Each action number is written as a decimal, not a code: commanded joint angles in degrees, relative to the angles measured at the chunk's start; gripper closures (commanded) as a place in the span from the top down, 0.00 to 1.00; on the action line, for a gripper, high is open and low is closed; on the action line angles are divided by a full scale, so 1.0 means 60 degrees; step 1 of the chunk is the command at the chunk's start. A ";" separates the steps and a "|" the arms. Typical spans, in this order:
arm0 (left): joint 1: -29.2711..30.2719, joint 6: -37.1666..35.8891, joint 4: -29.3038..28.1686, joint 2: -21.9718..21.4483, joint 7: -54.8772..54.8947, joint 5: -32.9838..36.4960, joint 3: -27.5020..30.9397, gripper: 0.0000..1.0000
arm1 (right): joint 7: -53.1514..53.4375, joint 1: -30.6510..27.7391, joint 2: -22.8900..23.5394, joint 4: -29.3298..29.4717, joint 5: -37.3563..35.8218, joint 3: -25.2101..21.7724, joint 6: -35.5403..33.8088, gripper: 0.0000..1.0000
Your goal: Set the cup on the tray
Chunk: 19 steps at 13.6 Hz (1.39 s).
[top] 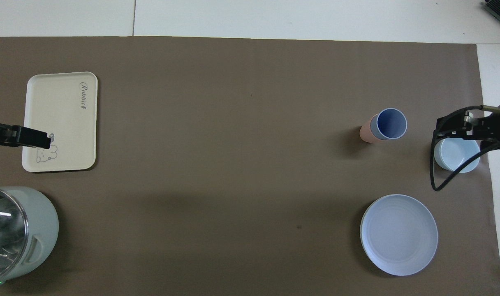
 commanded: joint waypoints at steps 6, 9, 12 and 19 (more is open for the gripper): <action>0.0124 0.0112 -0.0223 -0.0163 0.0137 0.0120 -0.0070 1.00 | 0.5239 -0.1602 0.0908 -0.0221 0.3010 0.0030 0.1354 0.96; 0.0123 0.0112 -0.0223 -0.0164 0.0137 0.0120 -0.0070 1.00 | 0.8049 -0.1942 0.1742 -0.0424 0.3455 0.0030 0.2915 0.96; 0.0123 0.0112 -0.0223 -0.0163 0.0137 0.0120 -0.0070 1.00 | 0.8791 -0.2365 0.2416 -0.1010 0.4784 0.0030 0.4795 0.94; 0.0123 0.0112 -0.0223 -0.0163 0.0137 0.0120 -0.0070 1.00 | 0.8265 -0.2527 0.2419 -0.1979 0.5389 0.0030 0.5371 0.95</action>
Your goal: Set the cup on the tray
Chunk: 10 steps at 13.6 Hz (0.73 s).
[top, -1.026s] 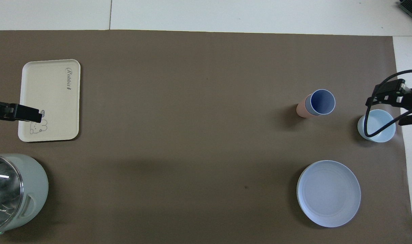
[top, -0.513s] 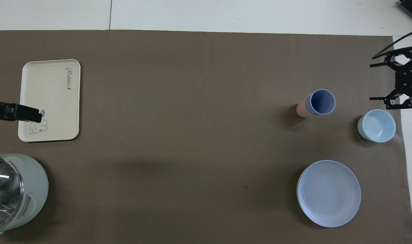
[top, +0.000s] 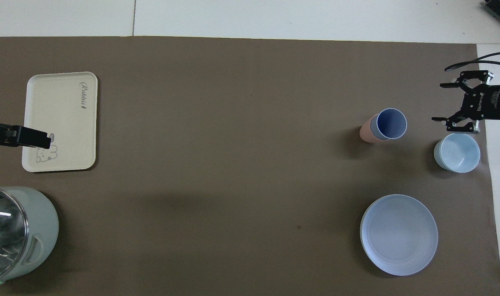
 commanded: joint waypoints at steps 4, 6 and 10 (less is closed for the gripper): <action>0.0124 0.0112 -0.0223 -0.0163 0.0137 0.0120 -0.0070 1.00 | -0.0346 0.0095 -0.0337 -0.0413 0.0255 0.0094 0.0046 0.99; 0.0124 0.0112 -0.0223 -0.0178 0.0137 0.0120 -0.0070 1.00 | -0.0201 0.0184 -0.0337 -0.0355 0.0255 0.0094 0.0162 1.00; 0.0124 0.0112 -0.0223 -0.0164 0.0137 0.0120 -0.0070 1.00 | -0.0886 0.0213 -0.0337 -0.0354 -0.0330 0.0108 0.0265 1.00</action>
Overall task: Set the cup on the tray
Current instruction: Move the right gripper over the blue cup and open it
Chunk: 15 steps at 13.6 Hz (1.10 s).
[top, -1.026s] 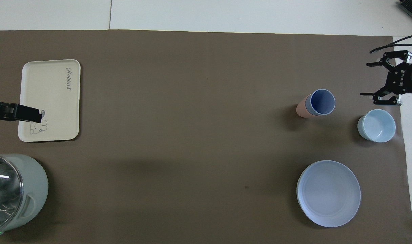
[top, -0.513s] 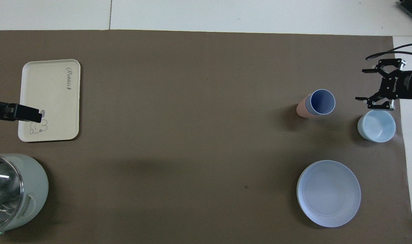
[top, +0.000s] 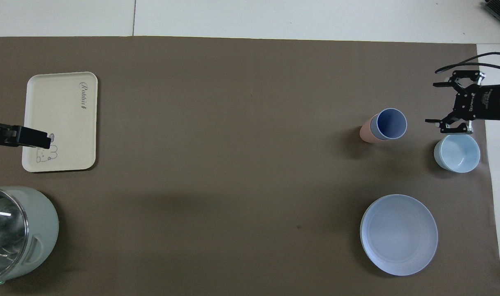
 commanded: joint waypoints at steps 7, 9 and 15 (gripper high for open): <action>0.0123 0.0126 -0.0223 -0.0178 0.0137 0.0120 -0.0070 1.00 | -0.1380 -0.0027 -0.0244 -0.0467 -0.0445 0.0040 0.0396 0.95; 0.0123 0.0112 -0.0223 -0.0164 0.0137 0.0120 -0.0070 1.00 | -0.1496 0.0016 -0.0243 -0.0482 -0.0416 0.0055 0.0267 0.95; 0.0138 0.0126 -0.0223 -0.0164 0.0137 0.0120 -0.0070 1.00 | -0.1790 -0.0188 -0.0478 -0.0966 0.0021 0.0098 0.0178 0.97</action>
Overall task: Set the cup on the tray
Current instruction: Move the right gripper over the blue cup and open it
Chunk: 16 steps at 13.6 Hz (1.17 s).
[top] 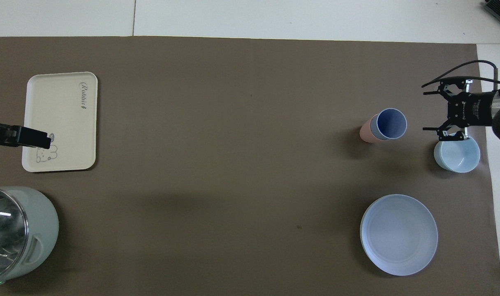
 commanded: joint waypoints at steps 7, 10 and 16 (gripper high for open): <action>0.0123 0.0112 -0.0223 -0.0163 0.0137 0.0120 -0.0070 1.00 | -0.0357 -0.0119 0.0486 -0.0190 0.1375 0.0126 -0.0878 0.99; 0.0138 0.0112 -0.0223 -0.0178 0.0137 0.0120 -0.0070 1.00 | -0.1179 -0.0323 0.0910 -0.0147 0.1451 0.0126 -0.1288 0.99; 0.0123 0.0112 -0.0223 -0.0164 0.0137 0.0120 -0.0070 1.00 | -0.2000 -0.0733 0.2478 0.1216 0.2123 0.0126 -0.2227 0.99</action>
